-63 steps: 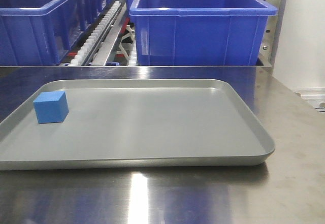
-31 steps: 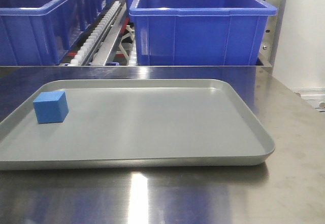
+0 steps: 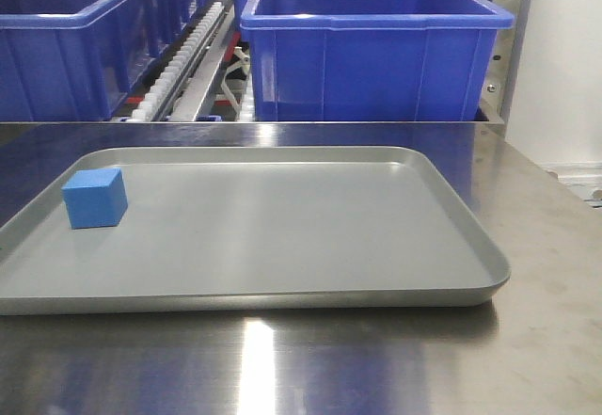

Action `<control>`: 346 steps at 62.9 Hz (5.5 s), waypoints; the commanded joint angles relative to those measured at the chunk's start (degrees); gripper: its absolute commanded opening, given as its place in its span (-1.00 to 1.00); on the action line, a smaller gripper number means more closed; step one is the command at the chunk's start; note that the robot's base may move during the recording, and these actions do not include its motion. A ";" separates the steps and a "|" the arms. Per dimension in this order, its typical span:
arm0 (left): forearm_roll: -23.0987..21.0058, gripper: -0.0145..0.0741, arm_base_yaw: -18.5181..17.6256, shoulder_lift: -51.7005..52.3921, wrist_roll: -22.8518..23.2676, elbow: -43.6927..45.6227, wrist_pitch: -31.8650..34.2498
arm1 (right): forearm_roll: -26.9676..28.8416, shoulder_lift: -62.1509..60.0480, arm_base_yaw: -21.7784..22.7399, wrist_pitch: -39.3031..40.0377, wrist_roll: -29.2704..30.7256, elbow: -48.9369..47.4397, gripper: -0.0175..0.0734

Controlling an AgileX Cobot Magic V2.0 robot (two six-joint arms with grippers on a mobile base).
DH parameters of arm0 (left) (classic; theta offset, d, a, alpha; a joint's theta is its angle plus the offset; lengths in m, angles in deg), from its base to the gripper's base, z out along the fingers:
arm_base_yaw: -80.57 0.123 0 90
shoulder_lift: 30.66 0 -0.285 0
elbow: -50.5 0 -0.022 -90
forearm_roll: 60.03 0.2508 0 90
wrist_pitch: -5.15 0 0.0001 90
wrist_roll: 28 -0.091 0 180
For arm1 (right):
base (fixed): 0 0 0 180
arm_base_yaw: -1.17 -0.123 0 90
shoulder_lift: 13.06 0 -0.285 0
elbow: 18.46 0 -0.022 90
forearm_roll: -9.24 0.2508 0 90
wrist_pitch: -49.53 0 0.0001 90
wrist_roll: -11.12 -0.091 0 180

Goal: Sort and place red and blue blocks on shelf

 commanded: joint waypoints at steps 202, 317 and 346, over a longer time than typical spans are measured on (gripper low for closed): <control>-2.44 0.49 -15.27 -41.36 13.43 26.27 -18.56 | -0.56 -0.06 0.39 4.50 0.29 -1.55 -0.49; 2.91 -0.39 -1.51 -4.82 15.97 15.95 -17.94 | -0.56 -0.06 0.39 4.50 0.29 -1.55 -0.49; 2.54 -0.39 -1.22 11.92 15.97 0.60 -15.26 | -0.56 -0.06 0.39 4.50 0.29 -1.55 -0.49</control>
